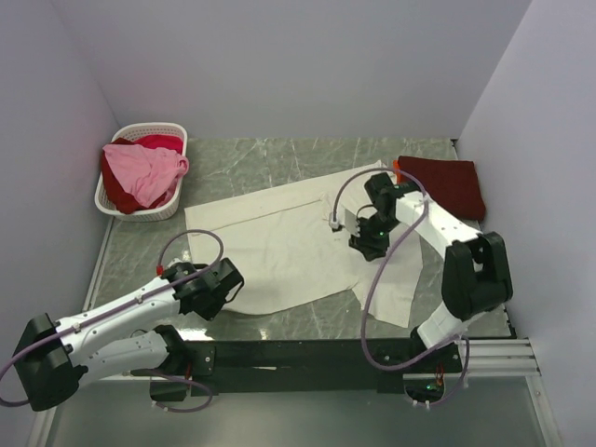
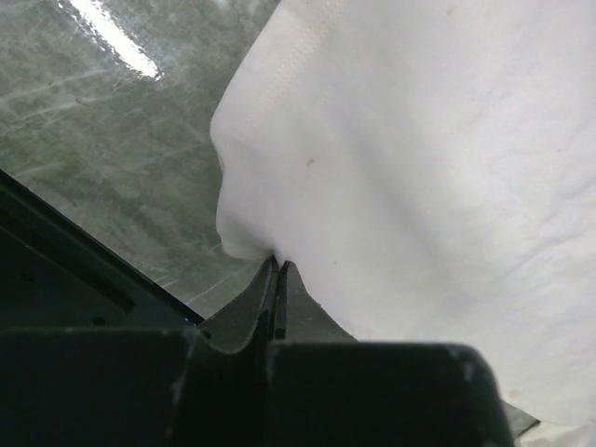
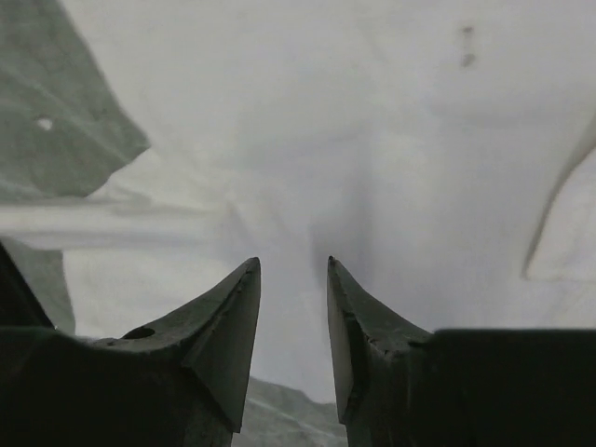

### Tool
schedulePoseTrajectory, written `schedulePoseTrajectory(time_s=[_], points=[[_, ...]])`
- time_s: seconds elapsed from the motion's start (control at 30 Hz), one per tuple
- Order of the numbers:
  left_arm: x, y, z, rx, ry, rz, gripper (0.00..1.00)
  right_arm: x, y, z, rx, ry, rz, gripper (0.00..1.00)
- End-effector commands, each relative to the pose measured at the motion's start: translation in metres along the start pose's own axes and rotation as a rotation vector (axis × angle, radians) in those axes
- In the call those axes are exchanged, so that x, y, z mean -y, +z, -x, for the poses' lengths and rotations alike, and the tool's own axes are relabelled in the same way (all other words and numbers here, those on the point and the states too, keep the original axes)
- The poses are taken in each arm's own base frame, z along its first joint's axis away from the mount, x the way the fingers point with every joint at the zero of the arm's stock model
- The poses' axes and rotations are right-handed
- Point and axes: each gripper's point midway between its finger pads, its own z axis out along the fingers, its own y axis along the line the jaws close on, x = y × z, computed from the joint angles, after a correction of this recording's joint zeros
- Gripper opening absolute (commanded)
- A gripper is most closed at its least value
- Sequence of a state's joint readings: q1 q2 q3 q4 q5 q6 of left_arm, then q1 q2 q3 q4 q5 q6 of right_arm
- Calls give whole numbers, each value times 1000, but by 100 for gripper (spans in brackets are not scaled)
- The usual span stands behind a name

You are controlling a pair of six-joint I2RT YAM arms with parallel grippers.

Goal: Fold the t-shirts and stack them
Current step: Fold the tshirt

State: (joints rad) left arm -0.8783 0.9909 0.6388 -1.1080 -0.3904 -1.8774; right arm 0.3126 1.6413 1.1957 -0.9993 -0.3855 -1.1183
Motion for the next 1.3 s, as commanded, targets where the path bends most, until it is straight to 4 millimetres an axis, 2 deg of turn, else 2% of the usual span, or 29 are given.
schedulePoseTrajectory(time_s=[0.0, 0.03, 0.07, 0.1, 0.13, 0.17, 0.2, 0.23, 0.27, 0.3, 0.4, 0.5, 0.6, 0.63, 0.67, 0.7, 0.73, 0.8, 0.83, 0.87, 0.9, 1.0, 1.03, 1.07, 1.1, 1.13, 1.17, 1.2, 1.27], points=[[3, -5, 9, 24, -7, -27, 1, -51, -20, -21, -27, -113, 96, 45], [3, -5, 9, 22, -9, -32, 0, -69, -10, -41, -72, -121, 132, 49], [5, -4, 8, 19, -9, -38, 0, -72, -15, -54, -116, -162, 86, 50], [5, -3, 7, 15, -8, -40, 0, -73, -11, -63, -136, -179, 63, 51], [6, -3, 5, 7, -8, -43, 0, -88, -1, -79, -165, -180, 92, 57], [6, -1, 4, 4, 0, -41, 0, -91, 0, -84, -172, -197, 66, 60], [8, 0, 2, -1, -1, -42, 0, -84, 4, -90, -192, -197, 14, 62], [8, 1, 1, -2, 1, -41, 0, -91, 14, -101, -220, -194, 18, 65], [8, 1, 0, -6, 5, -39, 0, -88, 18, -105, -232, -181, -12, 65], [9, 2, 0, -4, 4, -37, 0, -73, 22, -105, -244, -180, -84, 65], [11, 2, 0, -4, 7, -40, 0, -69, 33, -108, -256, -126, -89, 63], [9, 2, 0, -6, 7, -40, 0, -65, 41, -108, -261, -112, -107, 55], [8, 2, -1, -12, -1, -44, 0, -70, 45, -108, -268, -98, -86, 40], [8, 2, -1, -13, -5, -45, 0, -69, 43, -103, -256, -95, -83, 24], [6, 3, -1, -14, -5, -42, 0, -69, 42, -100, -248, -77, -76, 17], [6, 3, -1, -15, -6, -43, 0, -72, 39, -99, -245, -67, -59, 0], [7, 3, -1, -15, -8, -45, 0, -66, 34, -88, -218, -63, -71, 0], [7, 3, 0, -12, -10, -46, 0, -66, 26, -78, -196, -53, -51, 0], [7, 3, 0, -10, -8, -47, 0, -53, 15, -61, -161, -49, -85, 0], [8, 1, 1, -7, -10, -51, 0, -51, 13, -53, -134, -40, -68, 0], [9, 0, 2, -4, -10, -52, 0, -38, 1, -35, -102, -42, -92, 0], [10, -2, 5, 7, -13, -58, 0, -23, -2, -10, -54, 17, -75, 0], [11, -3, 6, 9, -14, -61, 0, -7, -10, 7, -22, 49, -112, 0], [11, -3, 6, 11, -14, -62, 0, -1, 0, 12, -26, 77, -85, 3], [11, -2, 7, 12, -17, -61, 0, 6, 2, 18, -23, 97, -84, 28], [12, -2, 7, 9, -20, -64, 0, 21, 6, 30, -14, 158, -96, 46], [12, -2, 6, 6, -23, -68, 0, 28, 8, 38, -6, 175, -108, 59], [12, -2, 6, 5, -24, -64, 0, 37, 10, 42, -2, 190, -130, 81], [13, -2, 6, 3, -26, -72, 0, 55, 6, 51, 21, 249, -200, 85]])
